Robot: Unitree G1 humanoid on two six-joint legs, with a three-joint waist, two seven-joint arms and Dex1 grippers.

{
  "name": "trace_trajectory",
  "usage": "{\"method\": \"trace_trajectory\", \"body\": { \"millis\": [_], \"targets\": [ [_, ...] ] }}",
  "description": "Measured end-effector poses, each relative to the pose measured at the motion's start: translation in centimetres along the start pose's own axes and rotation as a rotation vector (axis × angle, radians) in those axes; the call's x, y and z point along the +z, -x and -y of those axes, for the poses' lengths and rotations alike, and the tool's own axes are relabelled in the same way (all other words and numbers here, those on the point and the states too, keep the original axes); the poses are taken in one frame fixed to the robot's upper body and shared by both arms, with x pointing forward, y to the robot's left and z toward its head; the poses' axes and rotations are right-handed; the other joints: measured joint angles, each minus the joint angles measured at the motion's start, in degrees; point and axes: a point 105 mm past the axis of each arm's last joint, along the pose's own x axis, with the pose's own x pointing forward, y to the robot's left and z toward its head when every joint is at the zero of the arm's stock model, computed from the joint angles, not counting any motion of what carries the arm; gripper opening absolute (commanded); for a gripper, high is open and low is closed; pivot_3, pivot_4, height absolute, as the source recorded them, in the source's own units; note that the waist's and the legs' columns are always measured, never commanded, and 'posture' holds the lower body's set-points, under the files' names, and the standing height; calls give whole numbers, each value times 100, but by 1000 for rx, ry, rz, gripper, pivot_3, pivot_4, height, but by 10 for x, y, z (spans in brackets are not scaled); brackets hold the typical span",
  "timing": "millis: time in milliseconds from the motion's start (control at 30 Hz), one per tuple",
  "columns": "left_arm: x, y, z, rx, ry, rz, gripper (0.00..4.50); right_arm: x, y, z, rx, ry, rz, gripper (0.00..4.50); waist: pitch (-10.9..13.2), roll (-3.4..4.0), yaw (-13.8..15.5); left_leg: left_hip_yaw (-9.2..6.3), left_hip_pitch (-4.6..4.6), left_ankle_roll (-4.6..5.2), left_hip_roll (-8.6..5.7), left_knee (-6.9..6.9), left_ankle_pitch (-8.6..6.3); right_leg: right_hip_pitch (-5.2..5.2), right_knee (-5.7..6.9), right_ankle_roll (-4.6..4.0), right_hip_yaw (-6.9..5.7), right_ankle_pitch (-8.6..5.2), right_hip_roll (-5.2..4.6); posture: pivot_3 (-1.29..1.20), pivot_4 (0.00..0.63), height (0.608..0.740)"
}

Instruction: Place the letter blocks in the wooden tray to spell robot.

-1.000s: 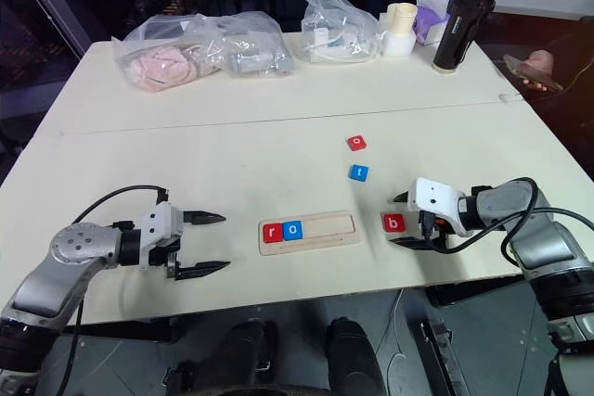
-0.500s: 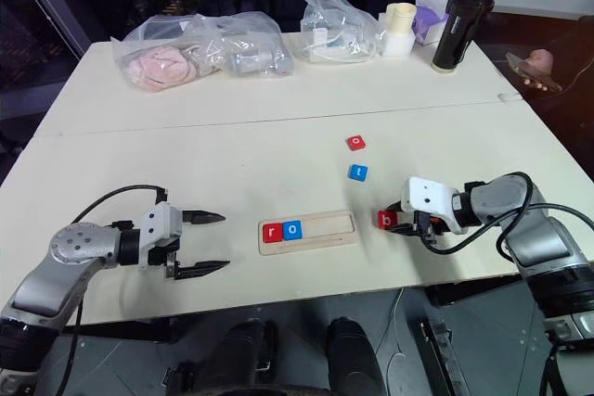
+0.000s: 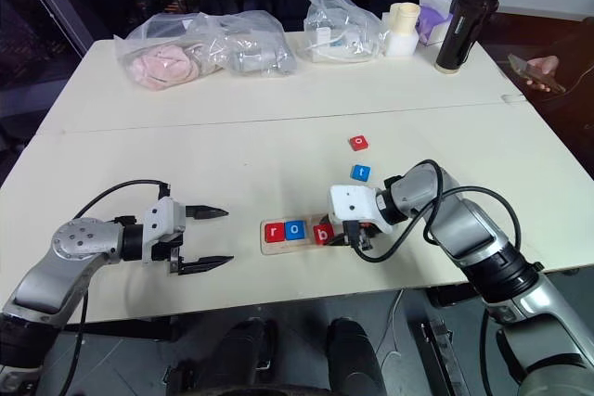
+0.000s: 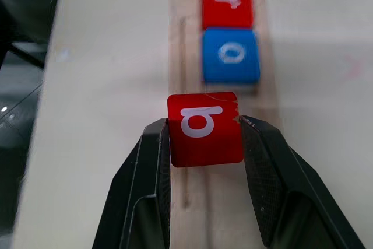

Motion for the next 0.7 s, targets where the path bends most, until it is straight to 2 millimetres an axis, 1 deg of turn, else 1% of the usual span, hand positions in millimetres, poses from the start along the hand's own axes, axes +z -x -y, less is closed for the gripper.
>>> {"method": "trace_trajectory", "body": {
  "millis": [133, 400, 700],
  "targets": [
    [3, -1, 2, 0, -9, 4, 4500, -1, -4, 2, -6, -9, -4, 1138, 0, 0, -8, -1, 0, -1, 0, -1, 0, 0, 0, 0, -1, 0, 0, 0, 150, 740],
    [1, -1, 4, 6, 0, 2, 4500, -1, -16, 2, -8, -18, 4, 1138, 0, 0, -18, -1, 1, 0, 0, -1, 0, -1, 1, -3, -1, 2, 0, 0, 150, 740],
    [1, -1, 4, 3, 1, 2, 4500, -6, -18, 8, -32, -28, -12, 1138, 0, 0, -15, -1, 0, 0, 0, -1, 0, -2, 1, -3, -1, 2, 0, 0, 150, 740]
  ]
}}
